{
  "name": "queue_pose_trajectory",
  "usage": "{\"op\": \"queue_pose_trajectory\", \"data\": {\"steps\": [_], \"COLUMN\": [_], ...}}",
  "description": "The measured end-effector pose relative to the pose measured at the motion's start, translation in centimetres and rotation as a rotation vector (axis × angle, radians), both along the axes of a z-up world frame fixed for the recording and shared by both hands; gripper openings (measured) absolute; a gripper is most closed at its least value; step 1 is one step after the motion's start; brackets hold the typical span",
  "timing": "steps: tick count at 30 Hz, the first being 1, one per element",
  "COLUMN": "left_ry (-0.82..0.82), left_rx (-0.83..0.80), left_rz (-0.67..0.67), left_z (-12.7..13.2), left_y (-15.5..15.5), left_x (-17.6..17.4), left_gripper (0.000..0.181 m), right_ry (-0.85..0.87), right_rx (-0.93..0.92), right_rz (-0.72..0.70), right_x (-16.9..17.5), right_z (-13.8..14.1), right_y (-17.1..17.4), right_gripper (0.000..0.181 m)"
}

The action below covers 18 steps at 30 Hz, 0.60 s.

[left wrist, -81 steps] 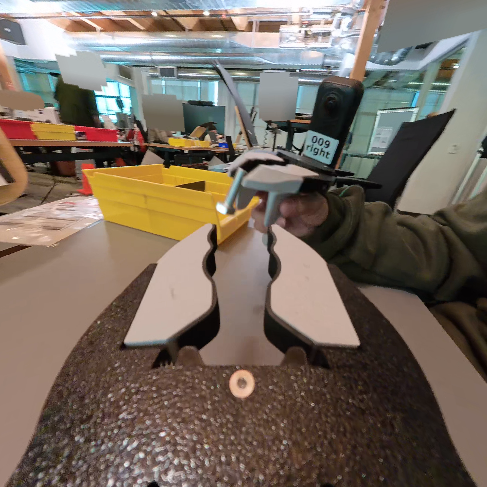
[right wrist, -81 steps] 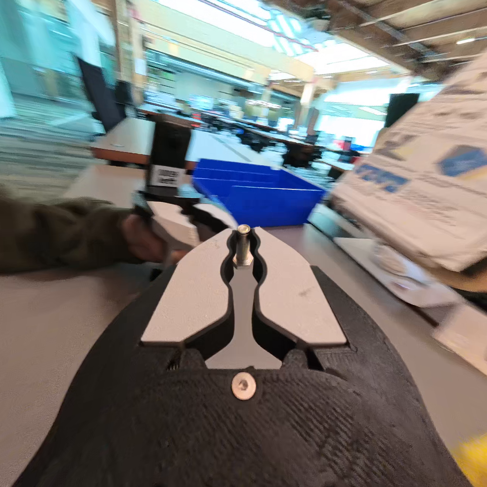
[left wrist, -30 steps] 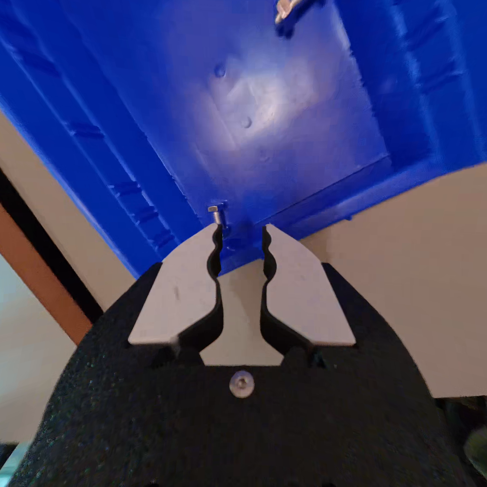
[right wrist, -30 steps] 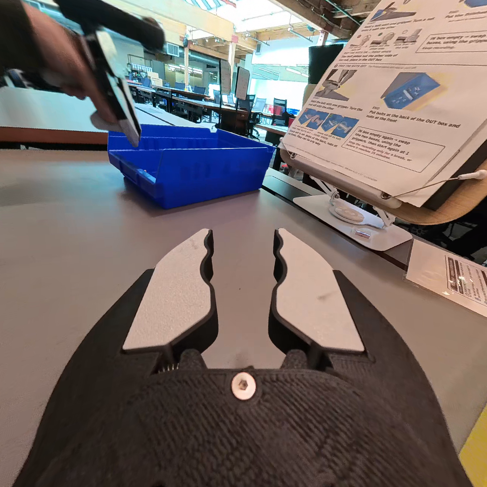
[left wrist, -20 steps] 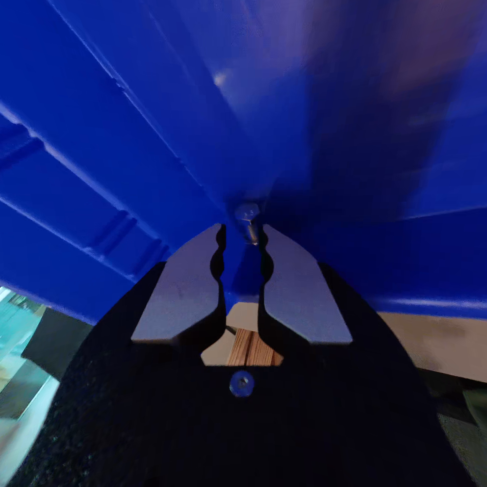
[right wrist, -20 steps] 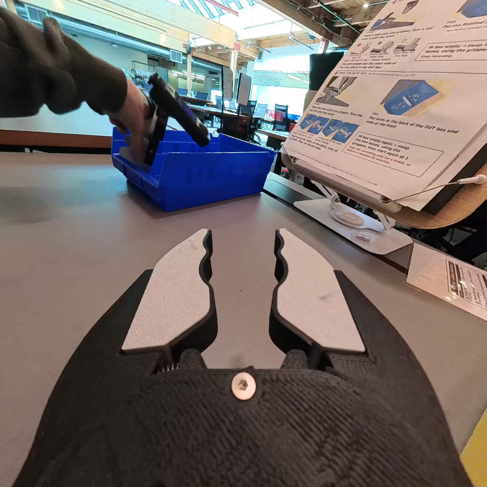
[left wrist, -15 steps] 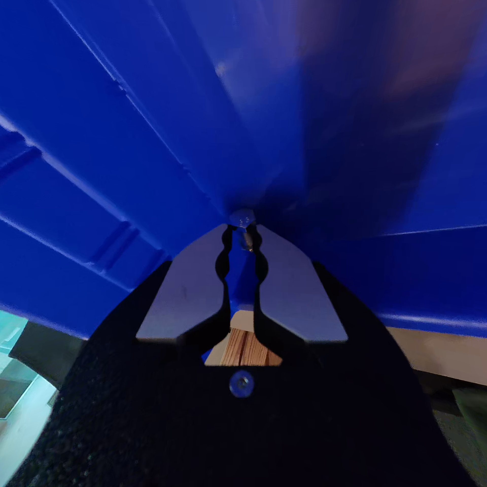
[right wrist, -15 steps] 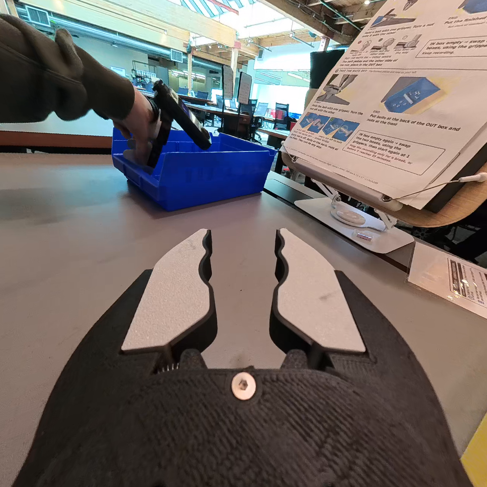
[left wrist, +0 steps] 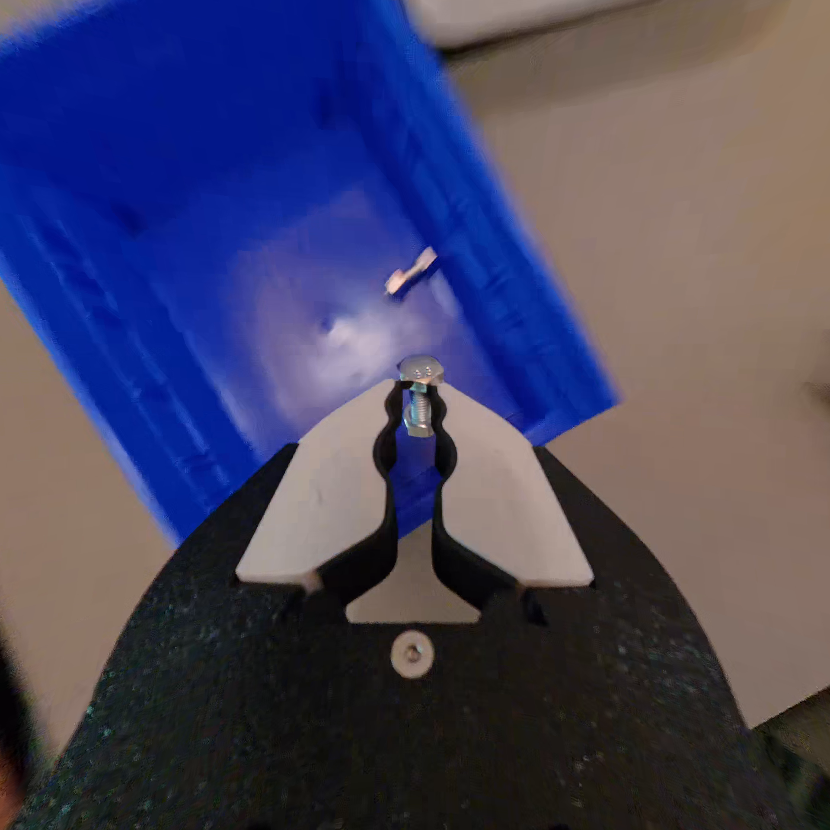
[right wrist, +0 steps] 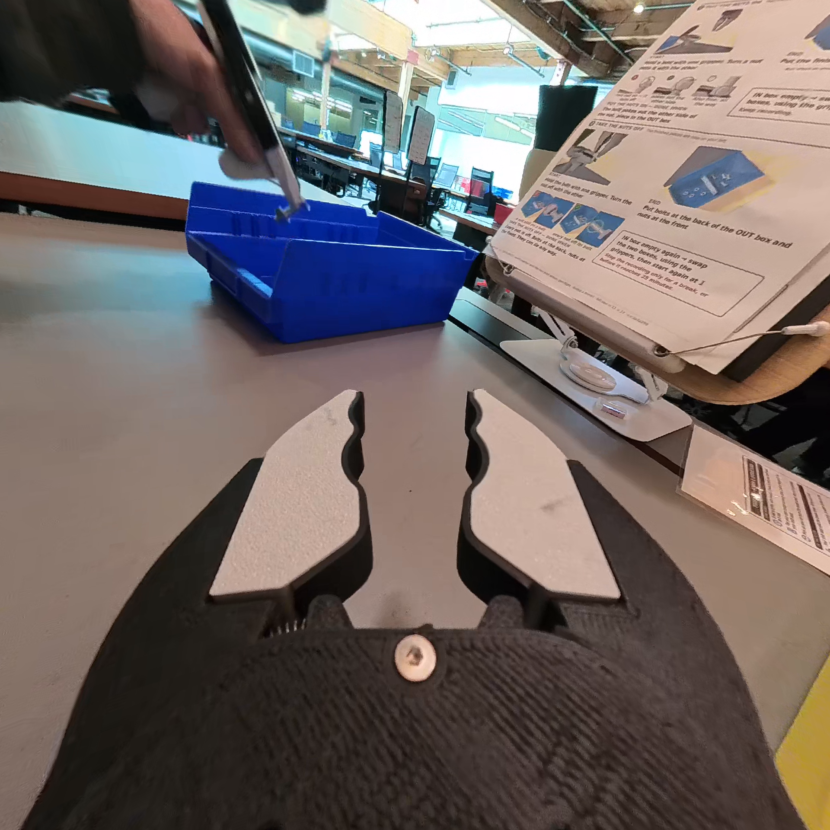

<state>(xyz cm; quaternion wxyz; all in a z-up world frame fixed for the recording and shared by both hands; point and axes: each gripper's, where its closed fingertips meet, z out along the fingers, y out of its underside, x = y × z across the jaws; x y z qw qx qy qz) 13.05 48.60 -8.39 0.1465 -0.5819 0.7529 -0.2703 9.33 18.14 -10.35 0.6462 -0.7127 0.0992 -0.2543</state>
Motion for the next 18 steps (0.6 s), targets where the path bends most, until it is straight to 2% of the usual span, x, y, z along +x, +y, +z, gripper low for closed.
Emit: {"op": "queue_pose_trajectory", "data": {"steps": [1,4,7,9,12,15,18], "left_ry": [-0.100,-0.380,-0.567,-0.594,-0.552,-0.515,-0.488], "left_rx": [-0.084,-0.357,-0.635,-0.815,-1.028,-1.137,-1.199], "left_rz": [-0.035,-0.148,-0.259,-0.294,-0.327,-0.346,-0.360], "left_z": [1.8,6.7,8.8,8.3,6.2,4.5,3.8], "left_y": [-1.9,-8.6,-16.0,-20.6,-26.2,-29.3,-30.6], "left_x": [0.0,-1.1,-3.1,-4.2,-4.9,-5.0,-5.1], "left_gripper": [0.011,0.011,0.011,0.011,0.010,0.008,0.008], "right_ry": [-0.011,-0.025,-0.048,-0.108,-0.263,-0.313,-0.305], "right_rx": [0.003,0.056,0.182,0.251,0.234,0.203,0.190], "right_rz": [-0.013,-0.010,-0.013,-0.055,-0.090,-0.090,-0.119], "right_x": [0.0,-0.5,-1.5,-2.0,-2.9,-3.0,-2.3], "right_z": [0.1,0.8,2.8,4.2,5.1,5.0,4.5], "right_y": [-0.1,0.2,0.6,0.4,0.5,0.6,0.2], "right_gripper": [0.041,0.042,0.045,0.047,0.047,0.046,0.043]}}
